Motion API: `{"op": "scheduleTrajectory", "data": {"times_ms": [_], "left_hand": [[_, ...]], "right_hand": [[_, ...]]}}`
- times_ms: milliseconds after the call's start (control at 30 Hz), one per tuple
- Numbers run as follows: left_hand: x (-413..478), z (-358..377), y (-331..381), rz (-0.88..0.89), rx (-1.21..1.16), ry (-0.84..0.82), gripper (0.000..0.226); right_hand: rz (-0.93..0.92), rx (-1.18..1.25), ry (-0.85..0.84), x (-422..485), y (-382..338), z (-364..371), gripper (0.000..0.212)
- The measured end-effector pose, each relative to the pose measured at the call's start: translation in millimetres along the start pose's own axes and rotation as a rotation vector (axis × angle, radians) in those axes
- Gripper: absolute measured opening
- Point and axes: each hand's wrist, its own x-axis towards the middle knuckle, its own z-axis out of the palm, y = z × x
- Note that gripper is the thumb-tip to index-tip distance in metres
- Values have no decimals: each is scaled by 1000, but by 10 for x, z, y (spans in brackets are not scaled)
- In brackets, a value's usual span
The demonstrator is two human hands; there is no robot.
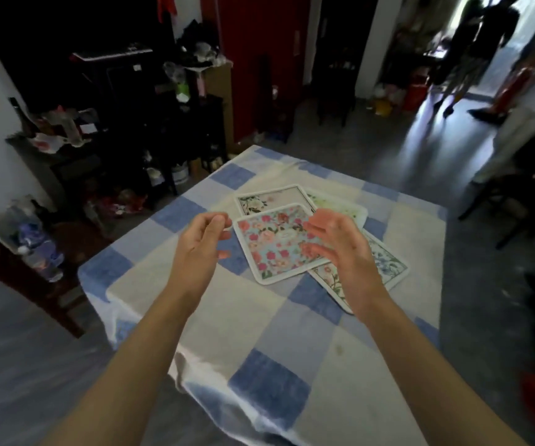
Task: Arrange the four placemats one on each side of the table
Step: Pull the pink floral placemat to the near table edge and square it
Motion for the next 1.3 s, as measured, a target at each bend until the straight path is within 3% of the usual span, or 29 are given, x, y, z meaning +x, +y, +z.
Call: {"op": "scheduleTrajectory", "data": {"times_ms": [67, 467, 667, 1033, 1300], "left_hand": [[110, 98, -105, -30, -21, -58, 19], [1497, 367, -547, -81, 191, -251, 18], [2134, 593, -857, -155, 153, -376, 21], [3452, 871, -1771, -234, 209, -601, 28], [3996, 1194, -2423, -143, 539, -707, 21]], "right_hand": [[-12, -12, 61, 42, 90, -68, 30], [80, 83, 329, 1139, 829, -33, 33], [126, 81, 463, 1495, 1114, -72, 30], [354, -55, 791, 1926, 1819, 92, 27], [616, -195, 953, 2077, 2480, 5, 33]]}}
